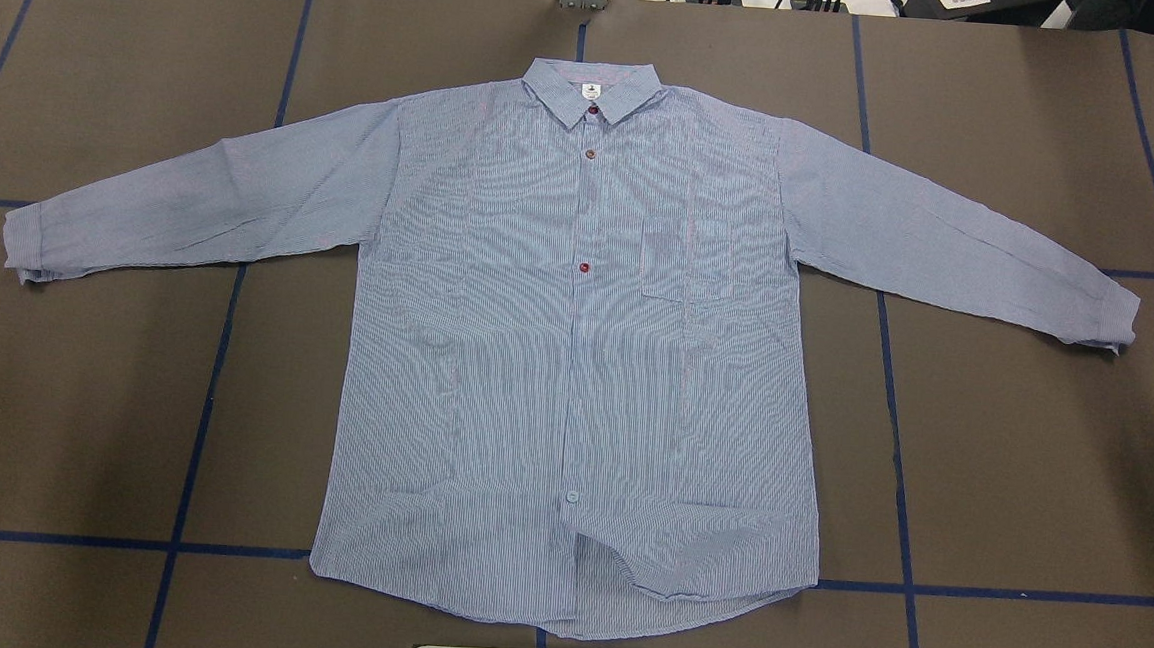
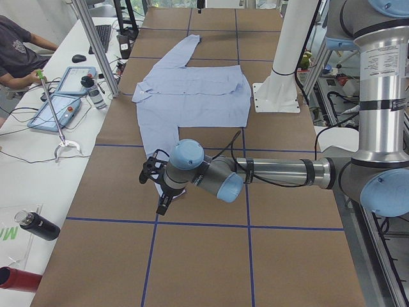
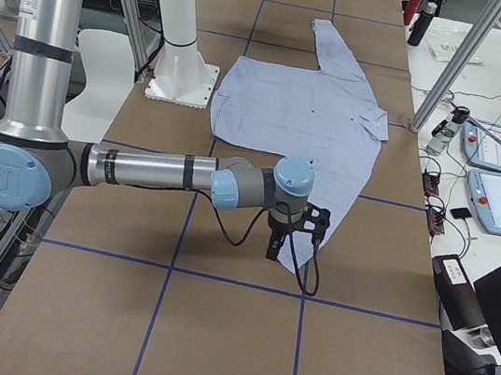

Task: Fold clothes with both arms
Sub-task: 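Lower the right gripper to the cuff of the sleeve nearest it, then grasp the sleeve cuff with the right gripper, then lift the sleeve with the right gripper and fold it across the shirt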

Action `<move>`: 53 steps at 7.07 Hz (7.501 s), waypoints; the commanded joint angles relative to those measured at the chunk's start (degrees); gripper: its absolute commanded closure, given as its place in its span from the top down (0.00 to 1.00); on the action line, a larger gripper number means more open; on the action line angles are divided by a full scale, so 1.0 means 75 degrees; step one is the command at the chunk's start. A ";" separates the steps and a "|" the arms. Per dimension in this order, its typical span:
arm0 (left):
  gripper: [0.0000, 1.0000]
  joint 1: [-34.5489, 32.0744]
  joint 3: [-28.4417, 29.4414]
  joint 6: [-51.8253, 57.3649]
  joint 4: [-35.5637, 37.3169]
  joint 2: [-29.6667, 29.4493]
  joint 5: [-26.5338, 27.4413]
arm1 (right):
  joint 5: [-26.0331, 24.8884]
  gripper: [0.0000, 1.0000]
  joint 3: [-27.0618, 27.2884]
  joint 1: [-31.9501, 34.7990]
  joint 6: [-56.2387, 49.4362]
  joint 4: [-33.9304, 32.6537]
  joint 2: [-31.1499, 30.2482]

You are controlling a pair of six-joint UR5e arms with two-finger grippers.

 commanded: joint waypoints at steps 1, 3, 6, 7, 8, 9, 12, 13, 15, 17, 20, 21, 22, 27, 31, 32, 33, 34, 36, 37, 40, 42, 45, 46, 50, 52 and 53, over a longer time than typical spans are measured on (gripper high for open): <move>1.00 0.0011 -0.0002 -0.0182 -0.0018 0.0047 0.0018 | 0.0467 1.00 -0.0110 -0.0115 0.0052 0.0134 0.0016; 1.00 0.0023 0.0150 -0.0173 -0.0030 0.0035 -0.0018 | 0.0750 1.00 -0.0378 -0.0465 0.0029 0.0633 0.0004; 1.00 0.0035 0.0209 -0.0184 -0.0379 0.0011 -0.0006 | 0.0738 1.00 -0.1841 -0.0830 0.0555 0.3419 0.0039; 1.00 0.0035 0.0268 -0.0184 -0.0428 0.0012 -0.0018 | 0.0704 1.00 -0.1880 -0.1028 0.1090 0.3567 0.0039; 1.00 0.0035 0.0268 -0.0184 -0.0428 0.0012 -0.0018 | 0.0680 1.00 -0.2159 -0.1169 0.1234 0.3580 0.0074; 1.00 0.0035 0.0268 -0.0184 -0.0428 0.0012 -0.0018 | 0.0668 1.00 -0.2289 -0.1194 0.1607 0.3580 0.0179; 1.00 0.0046 0.0268 -0.0196 -0.0428 0.0035 -0.0030 | 0.0481 1.00 -0.2256 -0.1650 0.2232 0.3615 0.0401; 1.00 0.0046 0.0268 -0.0208 -0.0428 0.0035 -0.0030 | 0.0446 1.00 -0.2232 -0.1662 0.2232 0.3708 0.0437; 1.00 0.0046 0.0280 -0.0208 -0.0428 0.0035 -0.0030 | 0.0294 1.00 -0.2314 -0.1732 0.2244 0.4306 0.0426; 1.00 0.0046 0.0268 -0.0208 -0.0428 0.0035 -0.0030 | 0.0083 0.99 -0.2384 -0.1885 0.2603 0.4260 0.0461; 1.00 0.0046 0.0268 -0.0219 -0.0428 0.0035 -0.0030 | 0.0082 0.91 -0.2700 -0.1909 0.3837 0.4306 0.0567; 1.00 0.0046 0.0268 -0.0208 -0.0417 0.0035 -0.0030 | 0.0082 0.91 -0.2805 -0.1920 0.3837 0.4306 0.0555; 1.00 0.0046 0.0268 -0.0219 -0.0428 0.0035 -0.0030 | 0.0082 0.91 -0.2864 -0.1909 0.3837 0.4306 0.0555; 1.00 0.0035 0.0268 -0.0208 -0.0428 0.0035 -0.0018 | 0.0059 0.90 -0.3216 -0.1920 0.3907 0.4295 0.0730; 1.00 0.0035 0.0257 -0.0196 -0.0428 0.0035 -0.0018 | 0.0059 0.70 -0.3205 -0.1920 0.4294 0.4306 0.0742; 1.00 0.0035 0.0257 -0.0184 -0.0428 0.0035 -0.0006 | 0.0012 0.49 -0.3205 -0.1920 0.4294 0.4306 0.0742; 1.00 0.0035 0.0268 -0.0184 -0.0428 0.0035 0.0005 | -0.0069 0.22 -0.3205 -0.1920 0.4306 0.4306 0.0754; 1.00 0.0035 0.0268 -0.0173 -0.0428 0.0035 0.0017 | -0.0070 0.02 -0.3205 -0.1920 0.4306 0.4306 0.0789; 1.00 0.0035 0.0268 -0.0161 -0.0428 0.0035 0.0017 | -0.0058 0.00 -0.3193 -0.1920 0.4329 0.4306 0.0789; 1.00 0.0035 0.0280 -0.0149 -0.0440 0.0035 0.0029 | -0.0058 0.00 -0.3170 -0.1920 0.4329 0.4306 0.0801; 1.00 0.0035 0.0268 -0.0161 -0.0440 0.0035 0.0029 | 0.0012 0.00 -0.2249 -0.1897 0.4876 0.4225 0.1022; 1.00 0.0035 0.0268 -0.0172 -0.0440 0.0035 0.0029 | -0.0034 0.00 -0.2044 -0.1990 0.5711 0.4027 0.2096; 1.00 0.0035 0.0233 -0.0196 -0.0440 0.0035 0.0006 | -0.0385 0.00 -0.1974 -0.2550 0.6026 0.1511 0.4556; 1.00 0.0035 0.0221 -0.0196 -0.0440 0.0012 0.0006 | -0.0642 0.00 -0.1974 -0.3064 0.6852 0.1494 0.5015; 1.00 0.0035 0.0268 -0.0208 -0.0792 0.0035 0.0017 | -0.3146 0.00 -0.2941 -0.5292 0.9060 0.1528 0.7356; 1.00 0.0035 0.0257 -0.0219 -0.0792 0.0035 -0.0006 | -0.3608 0.00 -0.3952 -0.5529 0.9111 0.1552 0.8379; 1.00 0.0046 0.0257 -0.0219 -0.0792 0.0035 -0.0006 | -0.3818 0.00 -0.4291 -0.5588 0.9111 0.1610 0.8684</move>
